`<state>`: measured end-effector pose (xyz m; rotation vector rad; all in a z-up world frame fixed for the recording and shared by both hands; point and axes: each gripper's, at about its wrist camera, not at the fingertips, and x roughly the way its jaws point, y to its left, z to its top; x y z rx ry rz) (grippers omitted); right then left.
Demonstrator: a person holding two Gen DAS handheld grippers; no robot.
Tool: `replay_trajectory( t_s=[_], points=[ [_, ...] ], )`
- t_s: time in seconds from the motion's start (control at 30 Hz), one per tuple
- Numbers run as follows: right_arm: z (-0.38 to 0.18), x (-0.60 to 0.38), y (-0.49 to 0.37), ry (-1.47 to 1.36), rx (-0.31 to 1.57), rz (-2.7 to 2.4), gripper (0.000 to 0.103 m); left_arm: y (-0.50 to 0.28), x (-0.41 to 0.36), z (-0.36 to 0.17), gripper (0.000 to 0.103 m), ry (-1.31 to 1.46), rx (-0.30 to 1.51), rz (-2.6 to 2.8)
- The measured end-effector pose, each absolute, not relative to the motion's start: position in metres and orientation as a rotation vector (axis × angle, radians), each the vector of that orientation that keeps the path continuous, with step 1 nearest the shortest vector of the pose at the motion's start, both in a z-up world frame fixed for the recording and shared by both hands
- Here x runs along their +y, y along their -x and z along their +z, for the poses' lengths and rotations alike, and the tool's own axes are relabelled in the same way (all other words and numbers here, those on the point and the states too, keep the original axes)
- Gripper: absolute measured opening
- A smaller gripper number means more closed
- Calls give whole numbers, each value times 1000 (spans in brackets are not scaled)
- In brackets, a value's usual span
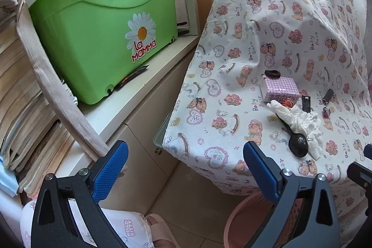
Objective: Collect trash
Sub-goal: 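Grasp the crumpled white tissue with the right tool while the left tool approaches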
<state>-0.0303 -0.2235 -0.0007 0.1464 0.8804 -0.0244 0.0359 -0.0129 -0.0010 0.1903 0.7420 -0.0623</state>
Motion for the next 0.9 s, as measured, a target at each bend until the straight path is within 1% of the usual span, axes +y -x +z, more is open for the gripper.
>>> replay_trajectory(
  t_s=[0.1, 0.2, 0.27, 0.37, 0.53, 0.63, 0.67, 0.7, 0.73, 0.8, 0.9],
  points=[
    [-2, -227, 5, -160, 946, 41, 64, -45, -24, 8, 97, -238, 735, -52],
    [-5, -230, -19, -214, 954, 113, 50, -54, -29, 17, 97, -250, 720, -47],
    [-9, -230, -32, -221, 948, 118, 49, -59, -30, 20, 97, -244, 706, -45],
    [-22, -226, -48, -172, 952, 93, 38, -62, -29, 13, 97, -252, 691, -30],
    [-43, -230, -62, -180, 985, 81, 37, -64, -29, -19, 97, -310, 716, -29],
    [-46, -228, -67, -160, 983, 86, 36, -66, -29, -33, 97, -315, 750, -28],
    [-46, -226, -68, -154, 984, 94, 30, -67, -29, -36, 97, -301, 765, -36],
    [-45, -225, -69, -155, 982, 105, 17, -68, -29, -36, 97, -282, 777, -50],
    [-46, -224, -70, -153, 982, 111, 12, -68, -29, -37, 97, -267, 783, -61],
    [-46, -221, -68, -139, 986, 107, 6, -67, -30, -35, 97, -260, 772, -66],
    [-40, -218, -63, -129, 966, 123, 5, -61, -35, -32, 97, -278, 747, -71]
  ],
)
